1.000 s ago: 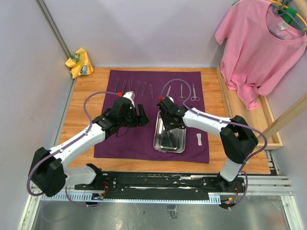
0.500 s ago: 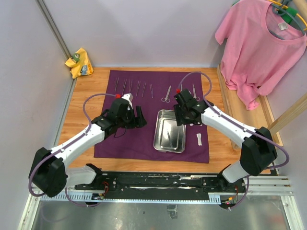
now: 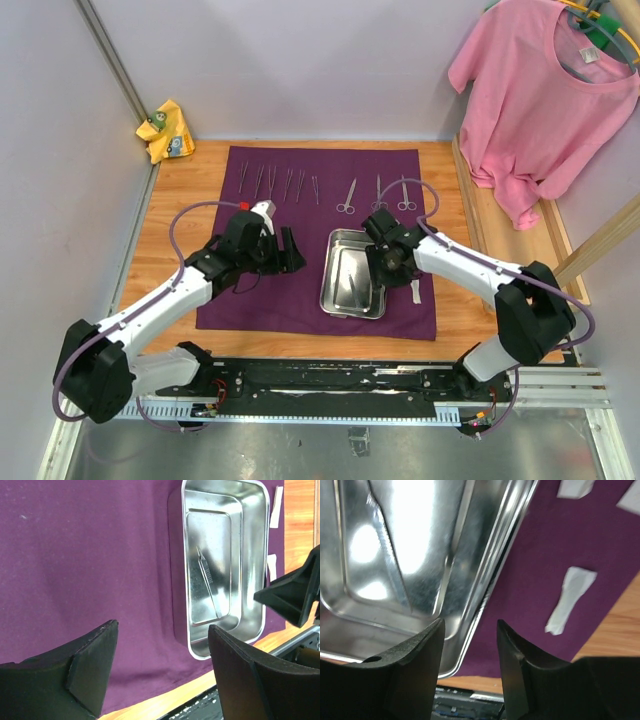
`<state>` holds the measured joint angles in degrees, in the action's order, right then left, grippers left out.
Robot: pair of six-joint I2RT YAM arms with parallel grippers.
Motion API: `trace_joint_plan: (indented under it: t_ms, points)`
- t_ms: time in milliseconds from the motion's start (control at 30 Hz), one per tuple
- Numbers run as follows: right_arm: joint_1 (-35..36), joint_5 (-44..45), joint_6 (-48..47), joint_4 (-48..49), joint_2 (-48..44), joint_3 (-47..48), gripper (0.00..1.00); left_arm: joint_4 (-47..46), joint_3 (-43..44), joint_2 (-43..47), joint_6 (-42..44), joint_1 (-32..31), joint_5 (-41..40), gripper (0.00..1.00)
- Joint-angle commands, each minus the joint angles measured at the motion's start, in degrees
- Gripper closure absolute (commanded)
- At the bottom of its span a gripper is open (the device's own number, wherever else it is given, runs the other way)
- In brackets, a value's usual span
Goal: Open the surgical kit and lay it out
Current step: Adjust the container in the surgical kit.
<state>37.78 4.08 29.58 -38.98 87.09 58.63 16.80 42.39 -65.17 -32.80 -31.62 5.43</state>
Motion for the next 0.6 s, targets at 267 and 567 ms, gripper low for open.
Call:
trace_joint_plan:
  t_ms: [267, 567]
  points:
    - [5.49, -3.24, 7.66, -2.27, 1.62, -3.31, 0.60, 2.12, -1.89, 4.56, -0.63, 0.41, 3.15, 0.23]
    - [7.55, -3.31, 9.43, -3.10, 4.74, -3.71, 0.68, 2.76, -3.23, 6.67, -1.31, 0.41, 4.77, 0.23]
